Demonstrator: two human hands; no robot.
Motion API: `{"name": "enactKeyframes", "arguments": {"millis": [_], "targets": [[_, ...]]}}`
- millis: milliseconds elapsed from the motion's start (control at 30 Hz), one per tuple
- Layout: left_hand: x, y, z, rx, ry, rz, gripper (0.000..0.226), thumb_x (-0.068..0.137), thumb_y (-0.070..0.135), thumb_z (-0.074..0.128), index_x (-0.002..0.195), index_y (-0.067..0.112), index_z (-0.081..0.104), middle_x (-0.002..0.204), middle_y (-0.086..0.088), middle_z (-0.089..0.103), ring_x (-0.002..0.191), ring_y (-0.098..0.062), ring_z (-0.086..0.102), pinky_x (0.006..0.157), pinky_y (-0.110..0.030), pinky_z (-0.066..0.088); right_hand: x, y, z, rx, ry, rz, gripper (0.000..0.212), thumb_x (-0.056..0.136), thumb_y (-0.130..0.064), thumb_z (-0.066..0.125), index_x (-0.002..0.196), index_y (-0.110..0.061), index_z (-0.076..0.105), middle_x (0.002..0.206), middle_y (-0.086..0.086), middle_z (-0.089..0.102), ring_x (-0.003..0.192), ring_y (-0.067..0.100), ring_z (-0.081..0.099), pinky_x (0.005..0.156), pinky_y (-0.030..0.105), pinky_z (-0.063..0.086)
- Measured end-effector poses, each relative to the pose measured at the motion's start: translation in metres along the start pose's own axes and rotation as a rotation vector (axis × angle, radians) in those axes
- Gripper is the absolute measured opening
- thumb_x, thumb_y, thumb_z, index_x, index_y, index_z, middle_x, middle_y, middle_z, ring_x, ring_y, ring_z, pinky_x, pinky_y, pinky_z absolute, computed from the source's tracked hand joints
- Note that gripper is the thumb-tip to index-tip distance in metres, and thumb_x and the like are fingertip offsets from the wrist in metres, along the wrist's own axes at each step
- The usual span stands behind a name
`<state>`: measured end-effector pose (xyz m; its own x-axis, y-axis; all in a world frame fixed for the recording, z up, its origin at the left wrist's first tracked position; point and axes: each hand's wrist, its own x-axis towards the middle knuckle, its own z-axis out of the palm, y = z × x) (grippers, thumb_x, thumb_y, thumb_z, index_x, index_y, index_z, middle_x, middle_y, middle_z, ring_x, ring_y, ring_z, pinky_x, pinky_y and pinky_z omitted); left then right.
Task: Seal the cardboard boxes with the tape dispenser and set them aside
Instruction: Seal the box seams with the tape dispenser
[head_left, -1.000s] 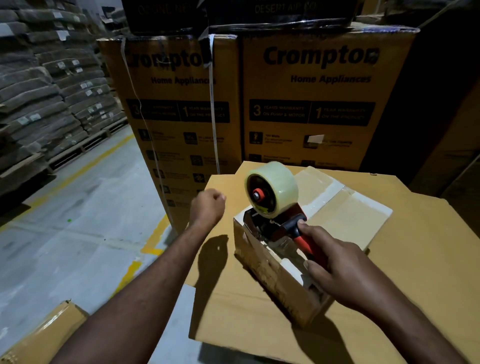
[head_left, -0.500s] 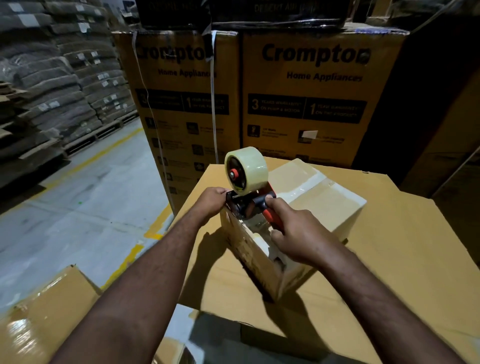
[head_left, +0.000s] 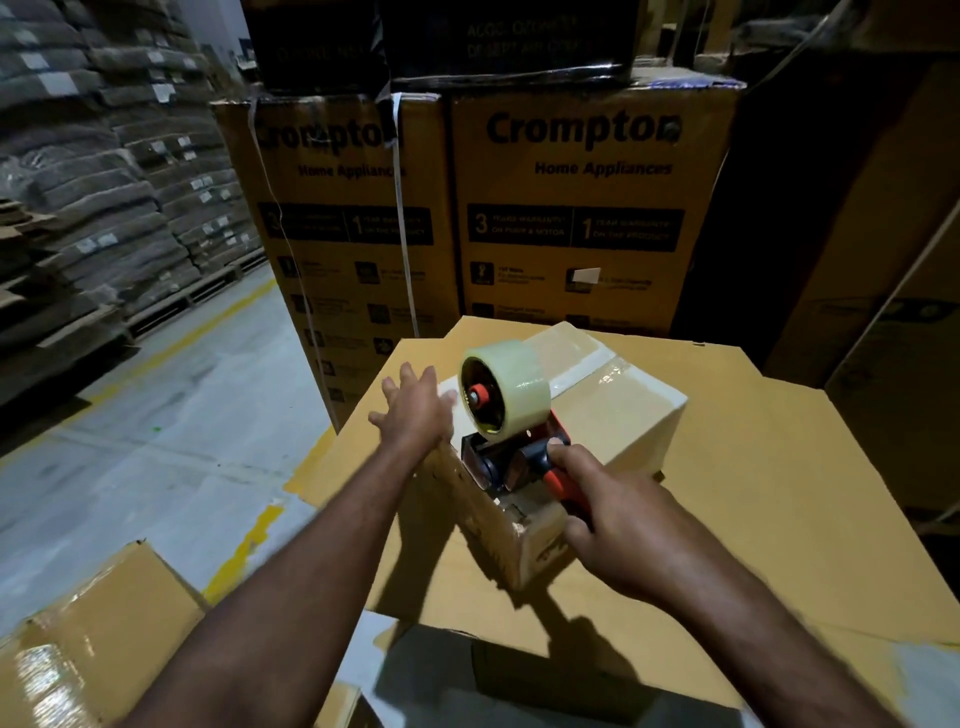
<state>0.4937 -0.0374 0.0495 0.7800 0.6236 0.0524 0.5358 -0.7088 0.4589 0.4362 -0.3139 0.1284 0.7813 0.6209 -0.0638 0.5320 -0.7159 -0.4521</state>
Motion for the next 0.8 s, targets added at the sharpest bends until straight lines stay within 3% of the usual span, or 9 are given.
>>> {"name": "enactKeyframes", "arguments": {"millis": [67, 167, 333, 467, 667, 800], "targets": [[-0.013, -0.002, 0.007, -0.007, -0.149, 0.126, 0.061, 0.103, 0.022, 0.054, 0.157, 0.032, 0.029, 0.17, -0.002, -0.003, 0.154, -0.038, -0.01, 0.115, -0.075, 0.0, 0.0, 0.0, 0.001, -0.007, 0.01, 0.0, 0.068, 0.099, -0.026, 0.052, 0.15, -0.049, 0.012, 0.078, -0.013, 0.043, 0.069, 0.003, 0.053, 0.052, 0.021, 0.041], [-0.008, -0.018, 0.02, 0.029, -0.245, 0.223, 0.061, 0.104, 0.02, 0.051, 0.156, 0.042, 0.029, 0.17, 0.008, -0.007, 0.153, -0.03, -0.021, 0.112, -0.076, -0.011, 0.001, -0.004, 0.005, -0.001, 0.034, -0.002, 0.069, 0.099, -0.025, 0.051, 0.149, -0.049, 0.011, 0.081, -0.011, 0.045, 0.071, 0.005, 0.054, 0.059, 0.026, 0.051], [-0.008, -0.009, 0.013, 0.151, -0.224, 0.196, 0.066, 0.102, 0.009, 0.047, 0.16, 0.033, 0.025, 0.171, 0.005, -0.007, 0.154, -0.031, -0.019, 0.115, -0.073, -0.008, 0.003, -0.006, 0.003, 0.004, 0.03, 0.01, 0.068, 0.097, -0.023, 0.052, 0.147, -0.049, 0.012, 0.094, -0.002, 0.051, 0.076, 0.013, 0.057, 0.065, 0.032, 0.055], [-0.011, -0.004, 0.012, 0.102, -0.195, 0.153, 0.067, 0.103, 0.029, 0.052, 0.161, 0.032, 0.017, 0.171, 0.005, -0.003, 0.154, -0.03, -0.019, 0.115, -0.074, -0.009, -0.017, -0.001, -0.002, -0.036, 0.029, -0.009, 0.066, 0.099, -0.026, 0.05, 0.146, -0.049, 0.011, 0.097, -0.004, 0.058, 0.078, 0.01, 0.058, 0.066, 0.03, 0.055], [-0.004, -0.003, 0.013, 0.156, -0.2, 0.152, 0.068, 0.104, 0.037, 0.05, 0.161, 0.036, 0.013, 0.17, 0.008, -0.004, 0.153, -0.032, -0.022, 0.111, -0.077, -0.013, -0.043, -0.005, 0.003, -0.066, 0.084, -0.01, 0.065, 0.1, -0.025, 0.047, 0.148, -0.046, 0.009, 0.08, -0.007, 0.051, 0.069, 0.007, 0.054, 0.059, 0.028, 0.049], [-0.005, -0.002, 0.011, 0.167, -0.219, 0.122, 0.07, 0.105, 0.044, 0.045, 0.162, 0.033, 0.006, 0.17, 0.007, -0.009, 0.153, -0.033, -0.022, 0.11, -0.075, -0.013, -0.053, -0.004, 0.009, -0.047, 0.099, -0.008, 0.068, 0.099, -0.022, 0.047, 0.15, -0.045, 0.008, 0.084, -0.006, 0.061, 0.071, 0.008, 0.059, 0.065, 0.032, 0.057]]}}
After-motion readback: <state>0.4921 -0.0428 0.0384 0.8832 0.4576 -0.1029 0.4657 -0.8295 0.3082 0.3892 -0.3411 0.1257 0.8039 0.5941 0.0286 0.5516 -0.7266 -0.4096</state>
